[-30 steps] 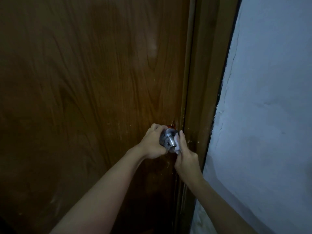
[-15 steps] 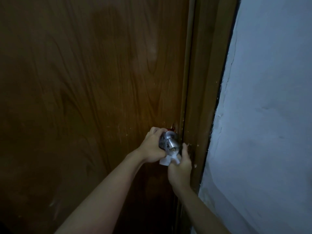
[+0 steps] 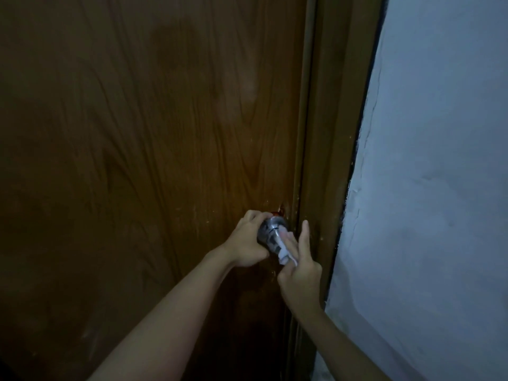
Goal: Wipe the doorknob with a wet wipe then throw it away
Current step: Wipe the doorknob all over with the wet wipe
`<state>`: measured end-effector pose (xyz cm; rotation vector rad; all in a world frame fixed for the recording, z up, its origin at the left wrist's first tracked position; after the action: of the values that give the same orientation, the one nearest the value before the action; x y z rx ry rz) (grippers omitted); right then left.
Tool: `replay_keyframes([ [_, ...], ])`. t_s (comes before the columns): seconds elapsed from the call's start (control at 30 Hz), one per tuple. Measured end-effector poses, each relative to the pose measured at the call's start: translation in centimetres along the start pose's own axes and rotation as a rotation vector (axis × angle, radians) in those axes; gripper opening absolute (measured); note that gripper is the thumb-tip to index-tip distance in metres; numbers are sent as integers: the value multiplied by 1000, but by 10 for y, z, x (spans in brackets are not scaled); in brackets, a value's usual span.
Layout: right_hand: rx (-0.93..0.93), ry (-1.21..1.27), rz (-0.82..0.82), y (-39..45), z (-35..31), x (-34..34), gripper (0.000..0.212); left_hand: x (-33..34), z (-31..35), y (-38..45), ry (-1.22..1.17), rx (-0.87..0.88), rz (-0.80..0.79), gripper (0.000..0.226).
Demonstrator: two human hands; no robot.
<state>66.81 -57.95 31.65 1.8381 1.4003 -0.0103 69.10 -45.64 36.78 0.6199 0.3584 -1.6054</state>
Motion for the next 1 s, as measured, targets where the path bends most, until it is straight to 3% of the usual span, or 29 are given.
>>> replay_keyframes([
  [0.17, 58, -72, -204, 15, 0, 7, 84, -2, -1, 0, -20, -19, -10, 82],
  [0.27, 60, -147, -205, -2, 3, 5, 80, -3, -2, 0, -35, -19, -13, 83],
  [0.37, 165, -23, -265, -16, 15, 3, 74, -2, -4, -2, -96, -14, 1, 81],
  [0.5, 267, 208, -187, -23, 29, 4, 69, 6, -17, -26, -309, 117, 245, 58],
  [0.6, 245, 247, -95, -22, 27, 0, 45, 20, -26, -53, -349, 240, 448, 36],
  [0.7, 228, 365, -82, -18, 14, -4, 35, 34, -26, -68, -276, 365, 439, 22],
  [0.8, 233, 495, -120, -13, 1, -5, 30, 42, -24, -76, -226, 421, 408, 28],
  [1.0, 225, 535, -255, -9, -6, -3, 36, 34, -29, -76, -212, 403, 661, 34],
])
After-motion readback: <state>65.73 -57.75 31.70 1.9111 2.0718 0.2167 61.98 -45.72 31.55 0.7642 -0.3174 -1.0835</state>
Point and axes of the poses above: each hand's wrist, its own y-axis towards the middle knuckle, its own x-axis out of the palm, z = x × y, the point moved 3 cm from there along y, towards the middle knuckle, and after that the axes turned 15 degrees about -y, right-handed, at the moved point
